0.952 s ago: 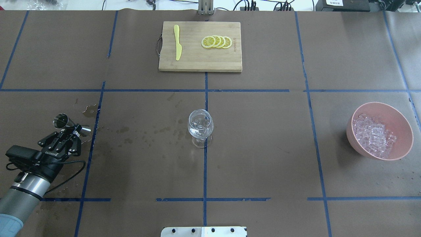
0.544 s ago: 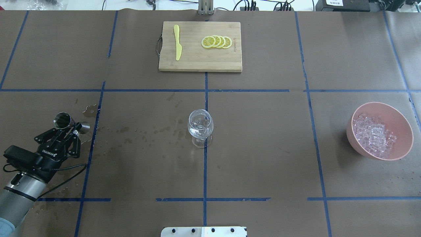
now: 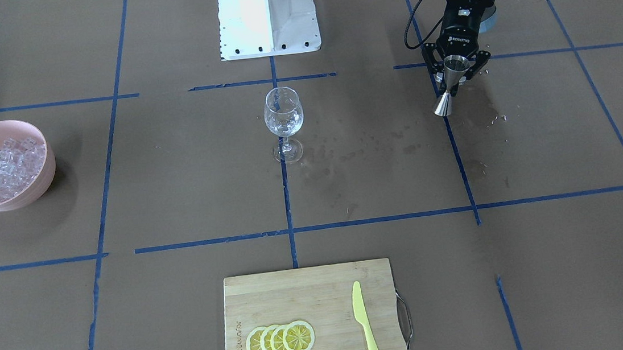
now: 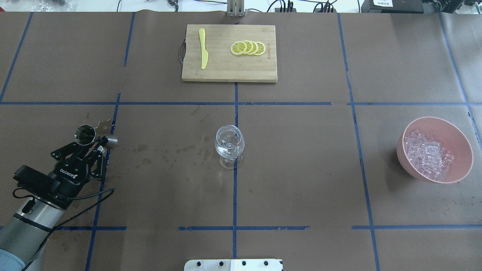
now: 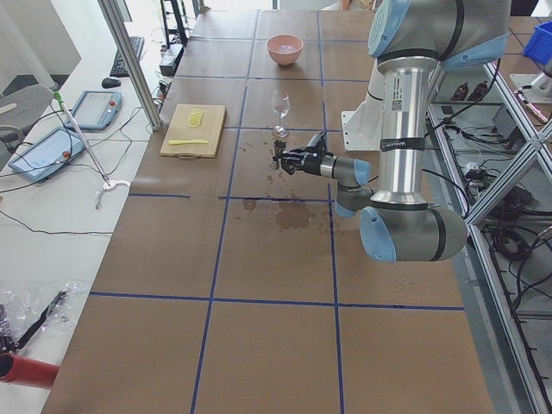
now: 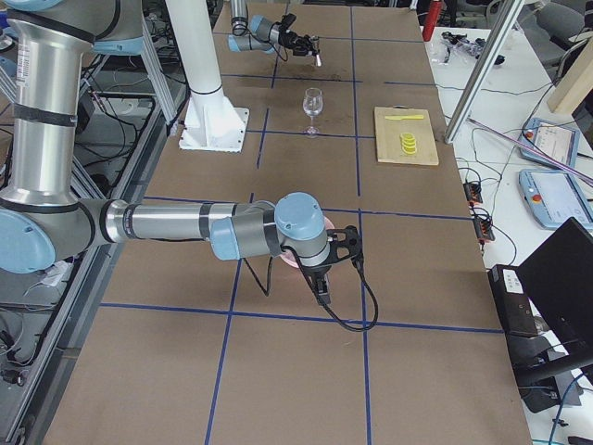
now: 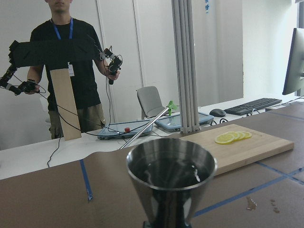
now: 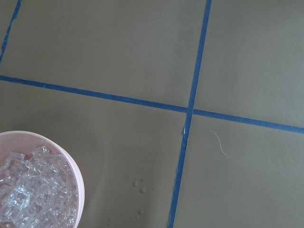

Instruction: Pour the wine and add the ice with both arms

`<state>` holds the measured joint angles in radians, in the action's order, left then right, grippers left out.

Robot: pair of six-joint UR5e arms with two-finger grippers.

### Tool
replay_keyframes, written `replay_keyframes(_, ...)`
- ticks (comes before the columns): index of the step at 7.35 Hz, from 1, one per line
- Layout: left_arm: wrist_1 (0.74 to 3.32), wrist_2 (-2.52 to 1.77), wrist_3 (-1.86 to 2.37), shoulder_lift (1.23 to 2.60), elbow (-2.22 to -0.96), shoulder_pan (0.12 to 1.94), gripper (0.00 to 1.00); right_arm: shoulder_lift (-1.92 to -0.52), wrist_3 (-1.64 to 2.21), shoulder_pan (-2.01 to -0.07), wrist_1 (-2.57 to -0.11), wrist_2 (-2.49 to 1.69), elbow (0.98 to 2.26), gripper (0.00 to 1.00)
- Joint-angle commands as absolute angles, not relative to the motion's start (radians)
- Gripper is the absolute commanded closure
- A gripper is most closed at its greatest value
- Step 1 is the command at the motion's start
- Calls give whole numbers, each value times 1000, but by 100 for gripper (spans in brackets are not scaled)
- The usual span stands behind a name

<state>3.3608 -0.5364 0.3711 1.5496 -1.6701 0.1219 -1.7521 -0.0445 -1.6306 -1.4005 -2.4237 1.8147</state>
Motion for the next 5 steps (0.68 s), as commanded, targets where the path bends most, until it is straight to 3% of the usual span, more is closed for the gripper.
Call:
replay_keyframes(1, 3242, -535, 367, 1604, -1689, 121, 100, -1753, -44, -1631, -1399, -2424, 1815, 0)
replay_keyframes(3, 3107, -534, 367, 1669, -1703, 121, 100, -1753, -46, -1632, -1399, -2424, 1815, 0)
replay_keyframes(5, 2937, -535, 367, 1687, -1808, 121, 100, -1755, -46, -1637, -1399, -2424, 1815, 0)
